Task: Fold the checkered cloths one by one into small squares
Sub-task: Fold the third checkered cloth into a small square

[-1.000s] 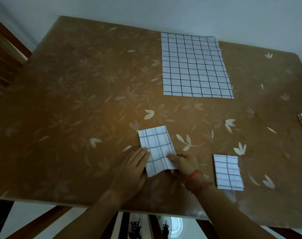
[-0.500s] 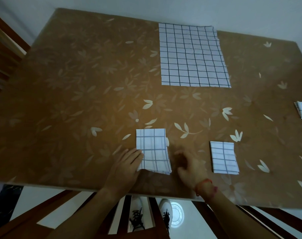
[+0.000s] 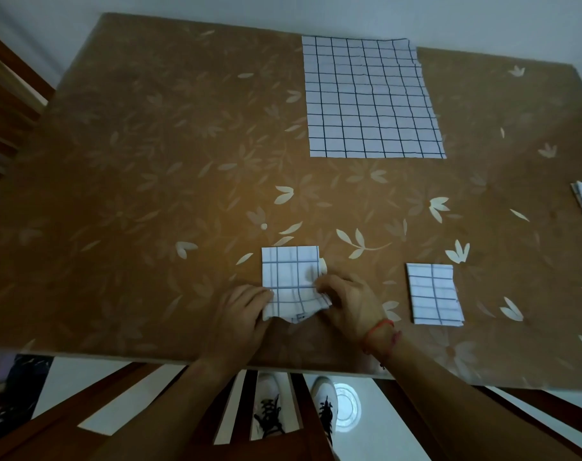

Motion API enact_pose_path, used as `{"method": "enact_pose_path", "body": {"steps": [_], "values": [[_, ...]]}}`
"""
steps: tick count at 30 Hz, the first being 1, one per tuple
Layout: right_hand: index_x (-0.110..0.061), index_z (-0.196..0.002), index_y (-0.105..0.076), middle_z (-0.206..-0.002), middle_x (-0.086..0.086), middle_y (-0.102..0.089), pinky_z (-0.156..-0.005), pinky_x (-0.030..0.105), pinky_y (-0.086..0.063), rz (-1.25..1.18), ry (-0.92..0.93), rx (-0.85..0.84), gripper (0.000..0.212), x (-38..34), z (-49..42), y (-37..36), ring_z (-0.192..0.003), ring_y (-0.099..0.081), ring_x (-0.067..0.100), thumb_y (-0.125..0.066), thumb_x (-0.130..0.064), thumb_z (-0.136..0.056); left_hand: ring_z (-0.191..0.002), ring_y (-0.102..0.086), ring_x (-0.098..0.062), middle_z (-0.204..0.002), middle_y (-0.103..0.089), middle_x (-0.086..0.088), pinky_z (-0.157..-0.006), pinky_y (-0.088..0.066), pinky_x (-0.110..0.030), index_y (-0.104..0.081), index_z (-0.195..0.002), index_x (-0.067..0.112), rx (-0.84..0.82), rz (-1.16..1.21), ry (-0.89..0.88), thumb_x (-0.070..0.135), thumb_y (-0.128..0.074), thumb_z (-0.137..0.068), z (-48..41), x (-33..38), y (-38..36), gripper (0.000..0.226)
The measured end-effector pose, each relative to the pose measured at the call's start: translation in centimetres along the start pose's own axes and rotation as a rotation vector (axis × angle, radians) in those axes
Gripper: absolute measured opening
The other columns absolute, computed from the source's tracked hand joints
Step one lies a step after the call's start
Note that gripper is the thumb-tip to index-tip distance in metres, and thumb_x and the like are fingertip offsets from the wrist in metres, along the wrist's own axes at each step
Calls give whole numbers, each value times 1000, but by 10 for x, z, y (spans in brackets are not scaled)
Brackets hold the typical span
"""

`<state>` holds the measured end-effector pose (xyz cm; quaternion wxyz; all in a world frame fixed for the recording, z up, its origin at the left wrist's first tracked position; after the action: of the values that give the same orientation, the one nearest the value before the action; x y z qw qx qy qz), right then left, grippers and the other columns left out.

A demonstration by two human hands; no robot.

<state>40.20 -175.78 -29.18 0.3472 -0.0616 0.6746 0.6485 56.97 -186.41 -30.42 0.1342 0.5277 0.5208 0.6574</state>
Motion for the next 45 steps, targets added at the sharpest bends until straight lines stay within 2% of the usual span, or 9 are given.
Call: {"method": "enact_pose_path", "body": {"steps": [5, 9, 16, 23, 28, 32, 37, 40, 45], "values": [[-24, -106, -61, -106, -5, -61, -71, 26, -52, -65, -114, 56, 23, 5, -8, 5, -85, -54, 8, -66, -34, -85, -95, -54, -13, -98, -65, 6, -81, -37, -20, -68, -106, 15, 92, 136, 197, 38, -48, -86, -13, -7, 6, 36], [-25, -118, -58, -114, -9, -61, -73, 7, -37, -122, -223, 45, 33, 11, -14, 2, -88, -49, 1, -64, -35, -87, -94, -51, -10, -91, -50, 26, -84, -44, -36, -63, -113, 22, 92, 227, 369, 33, -60, -90, -21, -17, 7, 26], [-27, -121, -55, -109, -4, -63, -82, 31, -53, -172, -347, 111, 38, 22, -22, -8, -94, -60, 14, -66, -34, -84, -85, -47, -11, -76, -51, 19, -85, -34, -35, -61, -109, 24, 90, 74, 370, 39, -52, -85, -37, -25, 4, 29], [-32, -129, -51, -111, -2, -63, -84, 34, -53, -177, -376, 110, 47, 26, -32, -16, -99, -59, 17, -64, -36, -84, -94, -52, -21, -106, -61, -4, -79, -44, -39, -55, -118, 14, 79, -163, 255, 37, -45, -88, -38, -28, -1, 40], [-35, -131, -48, -109, -3, -63, -83, 38, -55, -153, -393, 93, 49, 29, -33, -17, -97, -60, 17, -63, -39, -84, -133, -41, -26, -144, -46, -12, -98, -38, -42, -46, -138, 5, -7, -291, -39, 25, -36, -96, -45, -14, -7, 47], [-38, -128, -45, -110, -4, -63, -82, 38, -55, -164, -414, 53, 49, 30, -34, -21, -98, -61, 18, -63, -44, -82, -142, -30, -23, -151, -38, -10, -107, -34, -48, -43, -141, 7, -162, -366, -40, 28, -29, -99, -44, -25, -20, 49], [-17, -126, -53, -119, 7, -54, -84, 39, -49, 179, -48, 258, 42, -25, -44, -2, -101, -53, 25, -56, -30, -87, -144, -23, -22, -153, -33, -10, -114, -25, -46, -36, -144, 7, -186, -393, -37, 27, -23, -100, -43, -27, -25, 51], [-3, -132, -52, -137, 18, -49, -104, 45, -43, 232, 195, 169, 45, -60, -54, -33, -125, -49, 34, -39, -18, -91, -146, -16, -21, -155, -27, -8, -117, -18, -44, -31, -148, 8, -183, -396, -54, 24, -25, -100, -42, -27, -27, 52], [0, -142, -40, -149, 16, -37, -113, 44, -33, 254, 186, 31, 50, -50, -61, -72, -140, -33, 27, -32, -19, -96, -147, -13, -21, -156, -25, -12, -117, -20, -42, -28, -148, 1, -181, -363, -64, 22, -20, -100, -40, -25, -27, 53]]}}
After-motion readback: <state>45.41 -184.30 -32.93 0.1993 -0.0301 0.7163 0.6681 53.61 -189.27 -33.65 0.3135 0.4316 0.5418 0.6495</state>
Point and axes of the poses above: each hand's wrist, its own z-axis away from the middle knuckle, its own y-axis out of the back of the hand, x = y × z, the point moved 7 cm from there along -z, towards the middle knuckle
